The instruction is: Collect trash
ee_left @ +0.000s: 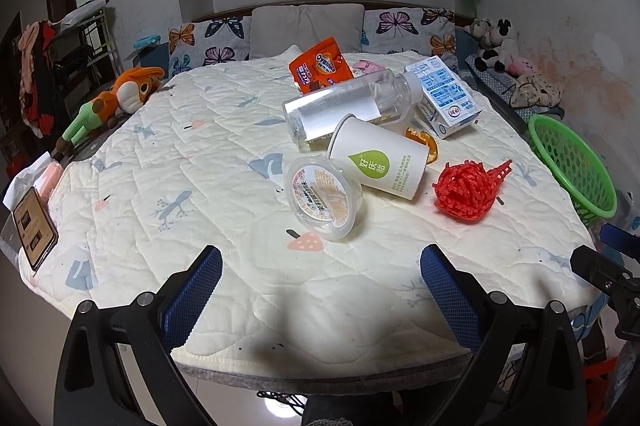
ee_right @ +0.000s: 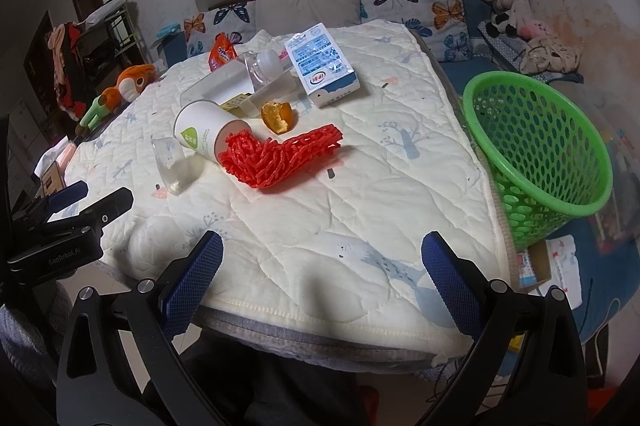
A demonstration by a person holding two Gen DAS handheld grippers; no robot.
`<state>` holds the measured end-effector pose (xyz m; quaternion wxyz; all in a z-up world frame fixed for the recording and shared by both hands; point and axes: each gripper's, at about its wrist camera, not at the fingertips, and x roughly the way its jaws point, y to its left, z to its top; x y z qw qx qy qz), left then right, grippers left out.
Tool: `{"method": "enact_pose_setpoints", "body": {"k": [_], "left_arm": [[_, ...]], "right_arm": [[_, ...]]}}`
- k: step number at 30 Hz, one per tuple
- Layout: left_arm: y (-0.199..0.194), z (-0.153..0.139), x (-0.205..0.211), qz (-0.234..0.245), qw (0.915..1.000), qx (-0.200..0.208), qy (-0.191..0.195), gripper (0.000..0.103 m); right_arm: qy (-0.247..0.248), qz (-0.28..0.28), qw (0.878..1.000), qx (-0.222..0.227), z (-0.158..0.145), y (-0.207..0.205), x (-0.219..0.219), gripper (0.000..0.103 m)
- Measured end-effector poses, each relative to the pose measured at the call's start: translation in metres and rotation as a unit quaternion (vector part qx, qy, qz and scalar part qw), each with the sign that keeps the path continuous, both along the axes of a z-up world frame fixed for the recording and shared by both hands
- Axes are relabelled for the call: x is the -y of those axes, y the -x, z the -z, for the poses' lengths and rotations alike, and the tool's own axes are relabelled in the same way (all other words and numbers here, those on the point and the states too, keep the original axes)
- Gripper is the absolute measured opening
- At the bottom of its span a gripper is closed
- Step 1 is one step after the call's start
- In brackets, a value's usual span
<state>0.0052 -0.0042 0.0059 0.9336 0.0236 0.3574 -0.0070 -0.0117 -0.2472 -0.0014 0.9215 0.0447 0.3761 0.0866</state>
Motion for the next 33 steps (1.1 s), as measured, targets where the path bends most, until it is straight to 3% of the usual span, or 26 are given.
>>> {"method": "enact_pose_setpoints", "body": {"k": [33], "left_arm": [[-0.050,0.005,-0.007,0.000,0.9996,-0.029,0.004,0.096]], "right_arm": [[0.004,-0.032,0.999,-0.020,-0.003,-0.045,-0.014,0.099]]}}
